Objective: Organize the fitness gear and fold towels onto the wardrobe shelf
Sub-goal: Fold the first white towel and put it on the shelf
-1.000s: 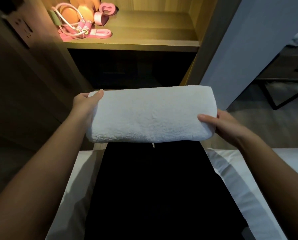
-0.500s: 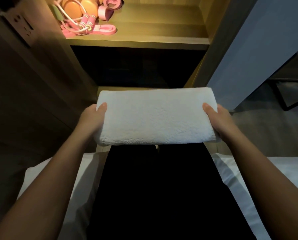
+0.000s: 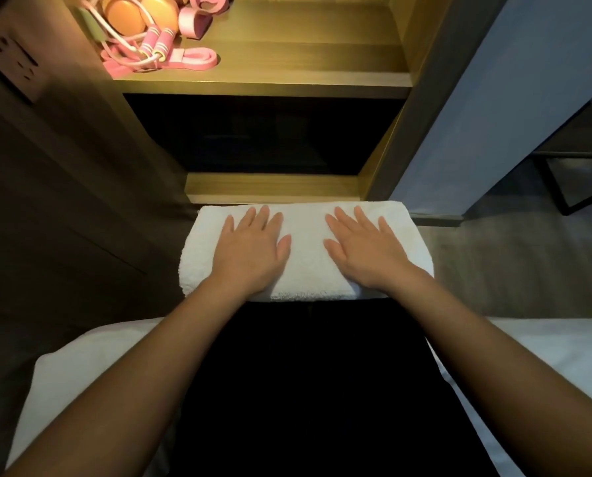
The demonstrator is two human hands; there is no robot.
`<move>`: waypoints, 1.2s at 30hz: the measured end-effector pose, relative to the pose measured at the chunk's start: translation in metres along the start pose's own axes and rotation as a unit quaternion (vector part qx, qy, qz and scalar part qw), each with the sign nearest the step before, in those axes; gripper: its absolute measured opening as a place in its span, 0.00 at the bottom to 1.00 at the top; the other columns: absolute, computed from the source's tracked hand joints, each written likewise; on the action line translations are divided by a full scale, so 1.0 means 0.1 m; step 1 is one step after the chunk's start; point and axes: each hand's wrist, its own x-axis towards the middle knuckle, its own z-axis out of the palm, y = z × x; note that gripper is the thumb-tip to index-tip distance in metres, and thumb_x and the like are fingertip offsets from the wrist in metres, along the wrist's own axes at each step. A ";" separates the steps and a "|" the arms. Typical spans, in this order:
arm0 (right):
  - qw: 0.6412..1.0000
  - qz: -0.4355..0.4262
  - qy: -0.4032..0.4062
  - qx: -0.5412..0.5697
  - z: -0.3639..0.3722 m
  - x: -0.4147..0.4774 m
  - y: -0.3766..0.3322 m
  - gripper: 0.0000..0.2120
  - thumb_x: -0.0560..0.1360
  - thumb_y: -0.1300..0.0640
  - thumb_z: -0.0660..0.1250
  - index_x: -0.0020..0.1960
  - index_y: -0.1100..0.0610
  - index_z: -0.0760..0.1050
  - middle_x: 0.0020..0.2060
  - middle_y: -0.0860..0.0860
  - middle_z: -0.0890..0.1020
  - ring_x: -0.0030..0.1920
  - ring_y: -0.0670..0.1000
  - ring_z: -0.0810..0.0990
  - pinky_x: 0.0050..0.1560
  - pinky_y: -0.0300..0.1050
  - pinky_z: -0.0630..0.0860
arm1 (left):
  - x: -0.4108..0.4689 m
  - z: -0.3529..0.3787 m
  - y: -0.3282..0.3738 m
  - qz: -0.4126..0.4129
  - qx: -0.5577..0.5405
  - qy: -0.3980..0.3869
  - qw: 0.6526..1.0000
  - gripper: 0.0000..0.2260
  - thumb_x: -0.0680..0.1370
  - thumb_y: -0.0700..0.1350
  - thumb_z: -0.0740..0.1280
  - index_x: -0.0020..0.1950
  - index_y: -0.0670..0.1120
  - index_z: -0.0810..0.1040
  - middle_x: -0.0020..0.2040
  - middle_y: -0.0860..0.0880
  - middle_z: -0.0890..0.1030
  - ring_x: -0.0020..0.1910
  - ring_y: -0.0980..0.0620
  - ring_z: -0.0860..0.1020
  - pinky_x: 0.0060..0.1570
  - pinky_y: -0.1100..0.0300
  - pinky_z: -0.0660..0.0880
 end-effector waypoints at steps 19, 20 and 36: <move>0.974 -0.094 0.204 0.035 -0.02 -0.13 0.02 0.20 0.79 0.46 0.60 0.64 0.57 0.76 0.60 0.54 0.77 0.59 0.55 0.75 0.59 0.52 0.73 | -0.25 0.13 -0.40 0.242 0.024 0.062 0.968 0.34 0.76 0.66 0.58 0.77 0.49 0.59 0.77 0.50 0.61 0.76 0.50 0.59 0.74 0.49 0.53; 0.968 -0.125 0.216 0.008 0.02 -0.21 0.03 0.22 0.78 0.43 0.60 0.64 0.56 0.75 0.60 0.54 0.78 0.59 0.55 0.75 0.60 0.53 0.72 | -0.28 0.14 -0.43 0.242 0.042 0.064 0.967 0.37 0.75 0.65 0.62 0.78 0.48 0.58 0.77 0.48 0.61 0.76 0.48 0.59 0.74 0.48 0.53; 0.980 -0.114 0.120 -0.111 -0.14 -0.21 0.00 0.17 0.72 0.45 0.66 0.58 0.49 0.73 0.47 0.48 0.82 0.45 0.58 0.80 0.41 0.48 0.73 | -0.37 0.02 -0.54 0.167 0.072 0.102 0.978 0.34 0.68 0.53 0.76 0.71 0.45 0.70 0.67 0.44 0.74 0.65 0.42 0.73 0.64 0.46 0.67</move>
